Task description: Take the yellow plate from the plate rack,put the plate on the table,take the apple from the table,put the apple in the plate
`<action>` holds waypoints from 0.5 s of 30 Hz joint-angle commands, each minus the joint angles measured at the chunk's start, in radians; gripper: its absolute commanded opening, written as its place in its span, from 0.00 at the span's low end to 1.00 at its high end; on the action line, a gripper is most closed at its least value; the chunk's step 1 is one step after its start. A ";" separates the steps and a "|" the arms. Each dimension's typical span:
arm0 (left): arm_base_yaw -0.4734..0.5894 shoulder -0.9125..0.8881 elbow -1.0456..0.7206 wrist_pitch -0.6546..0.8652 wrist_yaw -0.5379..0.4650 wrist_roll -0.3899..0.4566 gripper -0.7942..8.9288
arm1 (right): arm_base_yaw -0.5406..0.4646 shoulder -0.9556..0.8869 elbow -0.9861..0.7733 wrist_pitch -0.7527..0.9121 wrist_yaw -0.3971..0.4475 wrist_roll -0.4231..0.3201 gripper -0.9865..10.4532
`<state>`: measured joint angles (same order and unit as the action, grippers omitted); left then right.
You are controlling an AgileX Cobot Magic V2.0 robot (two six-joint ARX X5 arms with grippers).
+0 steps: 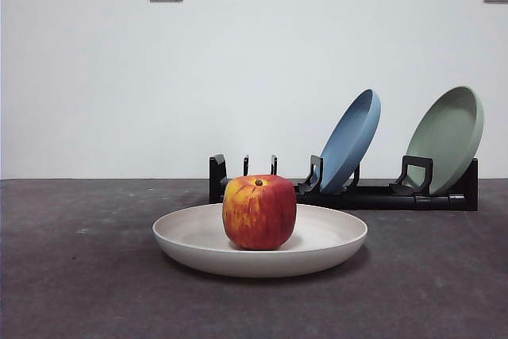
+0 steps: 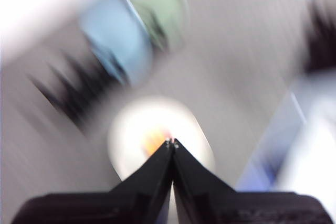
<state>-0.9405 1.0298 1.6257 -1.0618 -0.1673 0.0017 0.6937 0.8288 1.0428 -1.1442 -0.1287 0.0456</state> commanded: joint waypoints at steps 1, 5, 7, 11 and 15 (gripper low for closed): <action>0.121 -0.047 -0.004 0.182 0.048 0.097 0.08 | 0.000 -0.001 -0.004 0.006 0.001 0.009 0.09; 0.309 -0.107 -0.014 0.317 0.132 0.099 0.08 | 0.000 -0.001 -0.004 0.006 0.001 0.009 0.09; 0.397 -0.150 -0.053 0.384 0.148 0.104 0.08 | 0.000 -0.001 -0.004 0.006 0.001 0.009 0.09; 0.529 -0.259 -0.196 0.526 0.146 0.105 0.08 | 0.000 0.000 -0.004 0.006 0.001 0.009 0.09; 0.656 -0.399 -0.432 0.680 0.143 0.105 0.08 | 0.000 -0.001 -0.004 0.006 0.001 0.009 0.09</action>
<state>-0.3088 0.6510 1.2625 -0.4042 -0.0296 0.0940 0.6937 0.8288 1.0428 -1.1442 -0.1287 0.0456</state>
